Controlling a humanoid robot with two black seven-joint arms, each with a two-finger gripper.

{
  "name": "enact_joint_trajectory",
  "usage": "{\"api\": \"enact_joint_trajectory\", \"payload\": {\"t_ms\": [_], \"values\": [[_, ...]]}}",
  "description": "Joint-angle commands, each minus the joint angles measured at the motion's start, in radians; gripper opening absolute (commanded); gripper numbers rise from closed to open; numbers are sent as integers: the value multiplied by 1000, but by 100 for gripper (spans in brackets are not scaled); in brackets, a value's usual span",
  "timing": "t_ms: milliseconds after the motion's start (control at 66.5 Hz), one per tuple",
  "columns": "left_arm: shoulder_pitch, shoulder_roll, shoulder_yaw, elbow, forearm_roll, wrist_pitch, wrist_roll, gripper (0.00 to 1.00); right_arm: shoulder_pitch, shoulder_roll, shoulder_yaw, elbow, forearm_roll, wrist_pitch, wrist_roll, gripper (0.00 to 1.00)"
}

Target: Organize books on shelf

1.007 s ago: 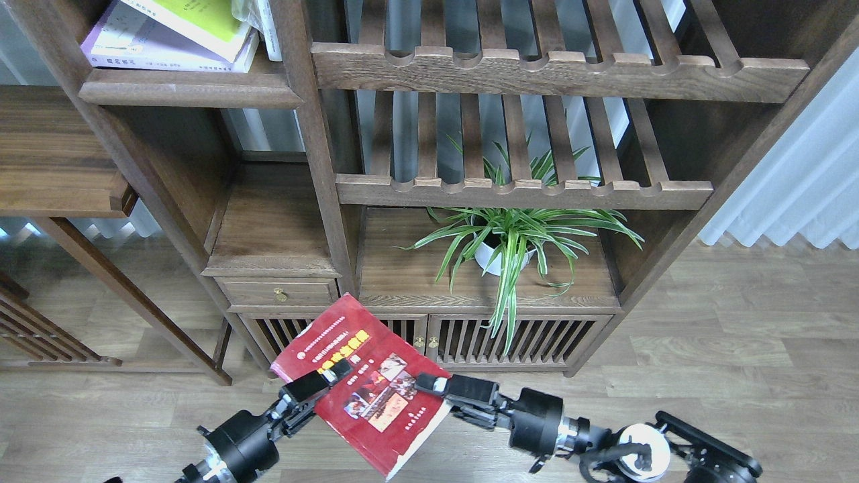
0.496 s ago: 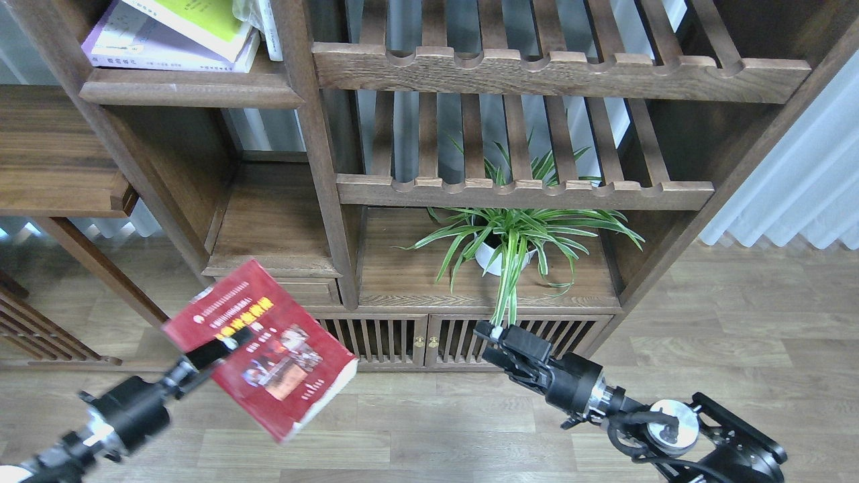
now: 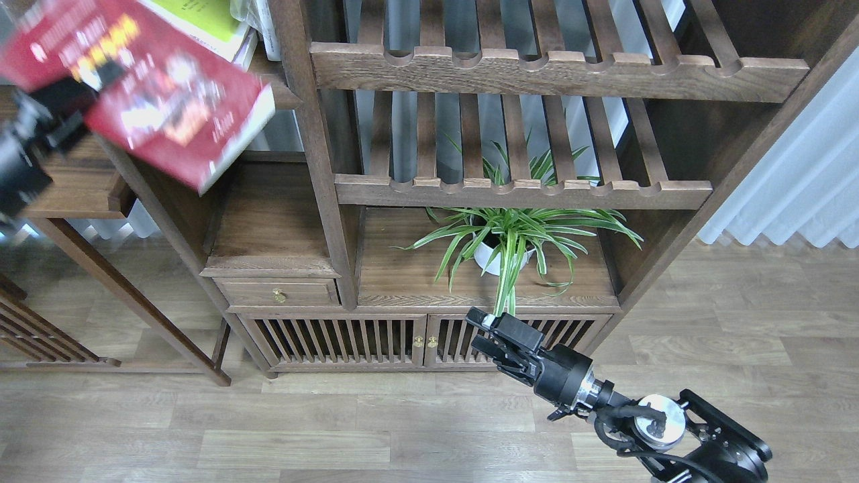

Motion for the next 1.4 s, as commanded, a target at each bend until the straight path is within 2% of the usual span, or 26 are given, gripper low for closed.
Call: {"api": "enact_joint_trajectory", "payload": {"t_ms": [0,271,376,586,721,902,1383], "values": [[-102,59,11,33,65,0,18,6,-2,1,0,0,0,0,0,100],[-176,64,-7,153,481,0,21,7,-2,3,0,1,2,0,0,100],[-191,56,-12,187,564,0,21,7,-4,3,0,1,2,0,0,100],[-320,-30,-9,279,746,0,27,7,-5,5,0,3,3,0,0,100],[-347,-88,-13,315,849,0,26,7,-5,5,0,3,3,0,0,100],[-381,-180,-18,388,938,0,16,7,-5,3,0,4,3,0,0,100],[-501,-314,-15,540,1079,0,18,7,-11,5,2,9,6,0,0,100]]}}
